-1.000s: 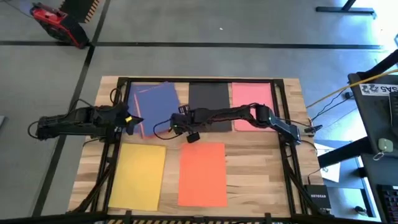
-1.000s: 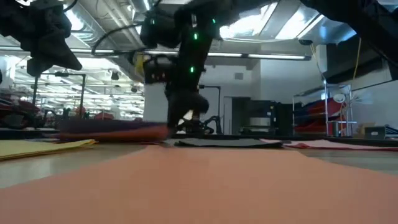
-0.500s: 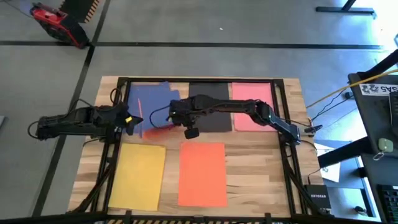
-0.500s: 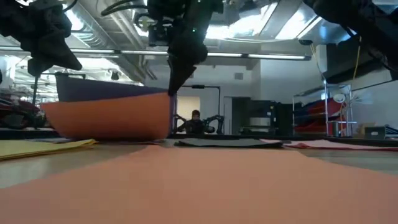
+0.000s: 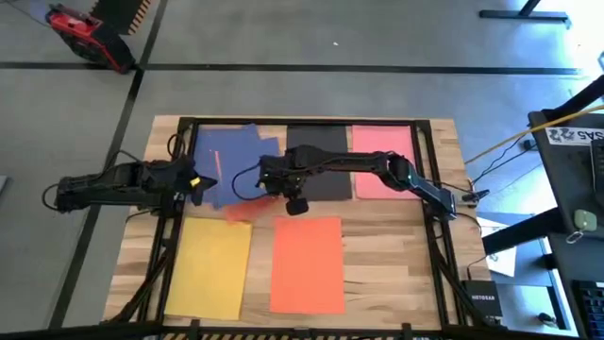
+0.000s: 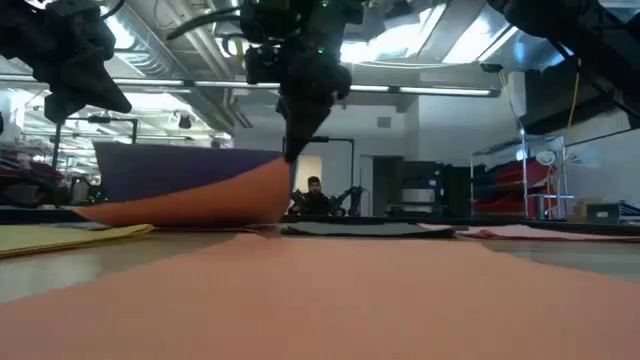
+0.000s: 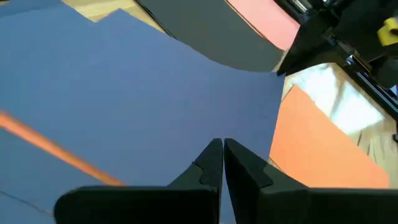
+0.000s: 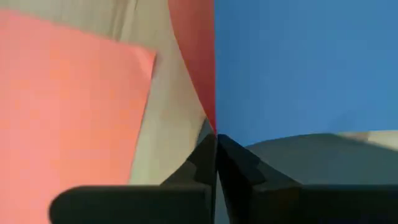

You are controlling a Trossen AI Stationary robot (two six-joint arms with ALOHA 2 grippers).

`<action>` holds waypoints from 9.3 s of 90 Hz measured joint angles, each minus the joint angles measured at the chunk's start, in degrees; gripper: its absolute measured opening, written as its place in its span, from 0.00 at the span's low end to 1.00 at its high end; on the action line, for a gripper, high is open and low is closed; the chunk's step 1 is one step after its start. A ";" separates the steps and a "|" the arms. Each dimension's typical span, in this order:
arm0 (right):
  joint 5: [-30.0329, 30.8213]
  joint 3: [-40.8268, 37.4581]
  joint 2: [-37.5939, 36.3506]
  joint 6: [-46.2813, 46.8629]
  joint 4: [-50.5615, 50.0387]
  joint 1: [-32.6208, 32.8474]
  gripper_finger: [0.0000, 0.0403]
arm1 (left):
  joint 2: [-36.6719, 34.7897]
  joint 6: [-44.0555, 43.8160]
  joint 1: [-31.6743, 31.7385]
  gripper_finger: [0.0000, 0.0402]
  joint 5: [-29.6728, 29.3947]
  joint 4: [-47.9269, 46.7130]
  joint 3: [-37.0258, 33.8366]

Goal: Organize paper
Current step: Move the blue paper to the bottom right of the table

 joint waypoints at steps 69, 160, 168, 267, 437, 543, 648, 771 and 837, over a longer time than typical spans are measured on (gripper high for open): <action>-4.60 0.02 -0.04 12.34 2.42 -3.13 0.00 | 2.43 -11.02 -1.46 0.00 9.57 13.64 -12.36; -13.23 3.26 -6.86 26.25 -17.67 -3.26 0.00 | 7.92 -12.55 -6.95 0.00 7.39 33.72 -19.45; -14.32 2.55 -8.11 29.66 -17.81 -2.73 0.00 | 7.93 -11.59 -6.95 0.00 7.52 35.52 -19.45; -10.02 0.94 -9.42 95.24 -17.79 29.95 0.00 | 7.56 -13.07 -8.41 0.00 7.98 36.66 -19.39; -20.60 -18.92 -8.98 63.93 -12.30 62.11 0.00 | 7.56 -14.39 -8.41 0.00 15.26 36.60 -19.37; -17.40 -34.11 -9.09 69.01 -13.16 71.82 0.10 | 7.56 -16.09 -8.24 0.00 10.48 37.19 -19.37; 1.33 -23.63 -9.11 110.78 -10.01 51.49 0.00 | 7.56 -16.07 -8.31 0.00 11.44 39.37 -19.37; -11.04 -45.39 -9.64 154.30 0.68 44.46 0.00 | 7.56 -17.60 -8.20 0.00 11.56 39.45 -19.37; 4.15 -44.85 -9.75 140.68 -0.26 43.48 0.00 | 7.56 -17.84 -8.15 0.00 11.39 39.47 -19.37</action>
